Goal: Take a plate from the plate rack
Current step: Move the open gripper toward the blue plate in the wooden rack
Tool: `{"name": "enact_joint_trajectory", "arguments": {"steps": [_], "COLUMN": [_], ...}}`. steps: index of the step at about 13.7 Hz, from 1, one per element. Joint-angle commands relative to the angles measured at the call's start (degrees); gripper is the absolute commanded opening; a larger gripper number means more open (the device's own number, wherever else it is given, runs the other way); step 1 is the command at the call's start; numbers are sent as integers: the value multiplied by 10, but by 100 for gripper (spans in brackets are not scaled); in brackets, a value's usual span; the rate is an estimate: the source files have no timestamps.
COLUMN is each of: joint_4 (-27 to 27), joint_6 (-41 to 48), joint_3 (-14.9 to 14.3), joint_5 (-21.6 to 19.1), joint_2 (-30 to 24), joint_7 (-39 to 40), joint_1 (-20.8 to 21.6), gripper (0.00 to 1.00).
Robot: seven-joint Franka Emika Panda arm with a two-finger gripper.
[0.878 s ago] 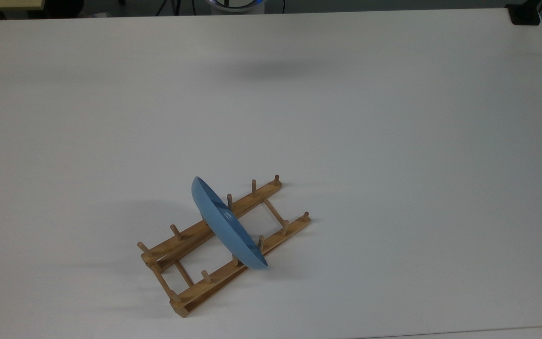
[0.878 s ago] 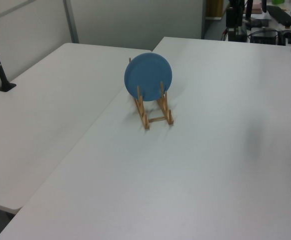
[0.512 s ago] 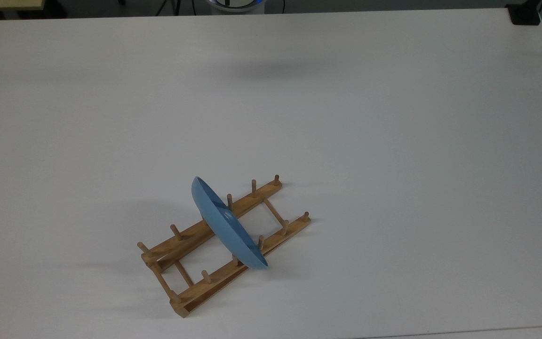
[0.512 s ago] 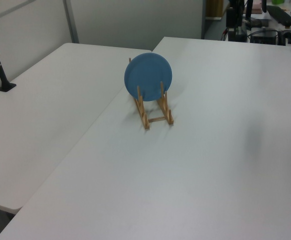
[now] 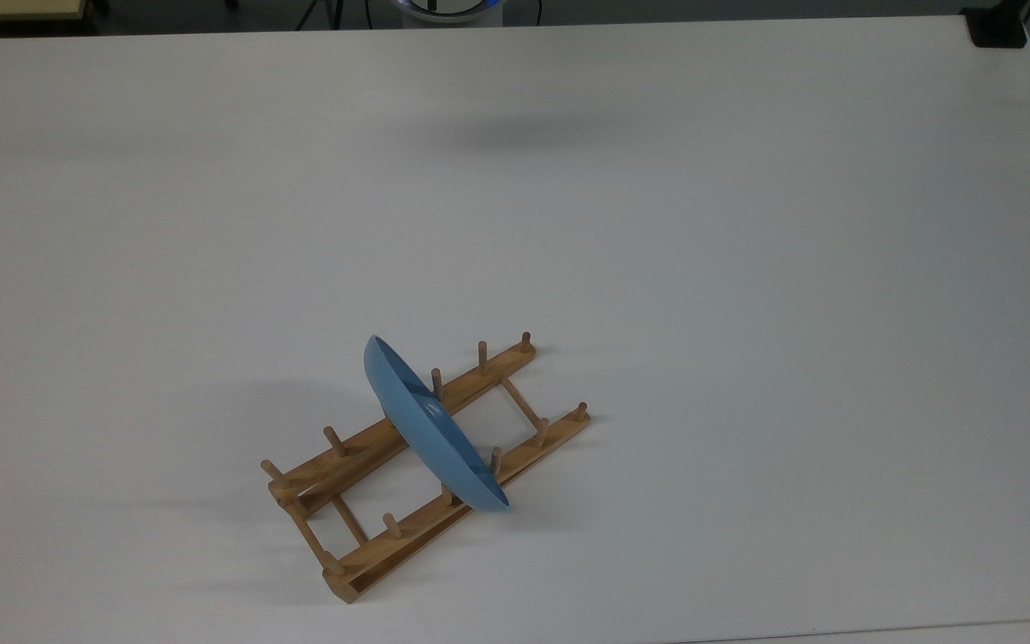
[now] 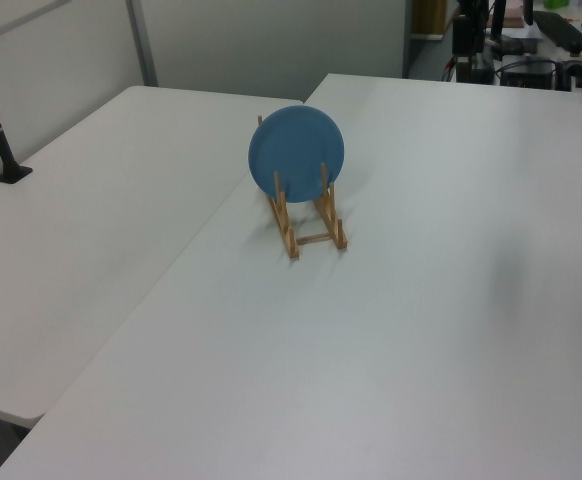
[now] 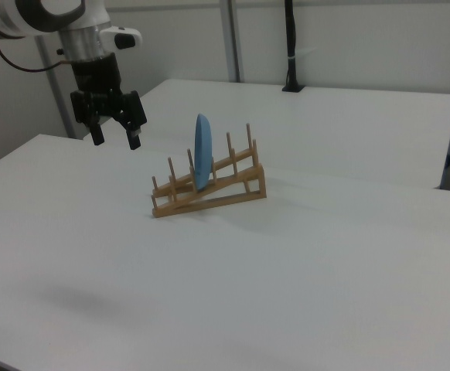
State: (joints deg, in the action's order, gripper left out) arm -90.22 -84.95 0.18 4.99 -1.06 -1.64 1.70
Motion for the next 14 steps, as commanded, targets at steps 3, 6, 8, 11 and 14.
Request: {"name": "enact_joint_trajectory", "arguments": {"steps": [3,6,8,11,14], "joint_4": [-3,-2,0,2,2], "joint_6": [1,-44,-85,-156,-245], "joint_3": [6,7,6,5,6], "joint_5": [-2,0,9,13,51], "joint_2": [2,21,39,55,94], "joint_7": [10,10,3,2,-9], "joint_1": [5,23,34,37,38], "gripper": [100,100,100,100,100]}}
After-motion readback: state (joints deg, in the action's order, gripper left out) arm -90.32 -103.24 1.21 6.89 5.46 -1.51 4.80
